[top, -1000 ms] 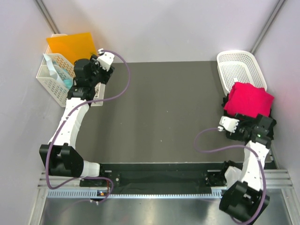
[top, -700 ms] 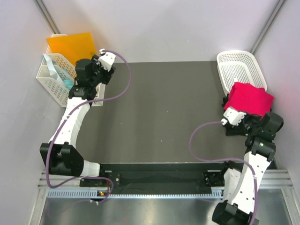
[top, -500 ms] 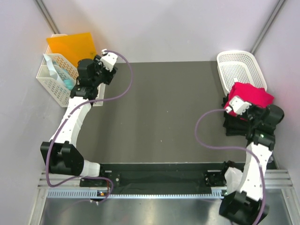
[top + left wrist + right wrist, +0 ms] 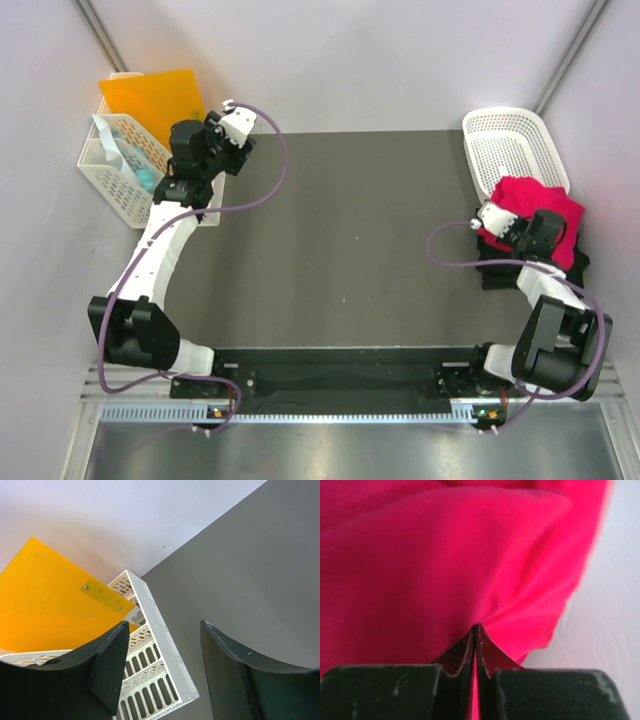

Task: Fold and stack the t-shirts
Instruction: Neatly place the folded tshirt to the corner

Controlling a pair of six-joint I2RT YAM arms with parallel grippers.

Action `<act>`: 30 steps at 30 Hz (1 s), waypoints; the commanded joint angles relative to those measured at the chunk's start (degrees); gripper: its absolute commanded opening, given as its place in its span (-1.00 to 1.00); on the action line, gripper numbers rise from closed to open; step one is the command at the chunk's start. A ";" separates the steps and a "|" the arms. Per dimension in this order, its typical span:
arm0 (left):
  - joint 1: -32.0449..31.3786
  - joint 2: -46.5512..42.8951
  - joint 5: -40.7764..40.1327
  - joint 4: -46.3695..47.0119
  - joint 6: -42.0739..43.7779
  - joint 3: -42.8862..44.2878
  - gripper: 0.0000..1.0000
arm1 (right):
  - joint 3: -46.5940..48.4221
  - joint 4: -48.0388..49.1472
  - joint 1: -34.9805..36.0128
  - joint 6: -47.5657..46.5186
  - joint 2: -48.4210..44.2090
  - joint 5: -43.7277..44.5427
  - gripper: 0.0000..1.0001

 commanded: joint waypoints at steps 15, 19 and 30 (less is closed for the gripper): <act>-0.16 1.94 -0.89 5.32 -1.62 1.39 0.27 | -0.42 0.68 2.86 3.29 -5.30 1.62 -1.00; -0.25 1.85 -0.45 6.55 -2.50 0.60 0.27 | 3.45 3.95 3.92 9.69 -7.25 5.03 -1.00; -0.33 1.41 -0.36 8.13 -2.68 -0.54 0.26 | 3.73 14.57 4.01 10.07 1.61 16.47 -1.00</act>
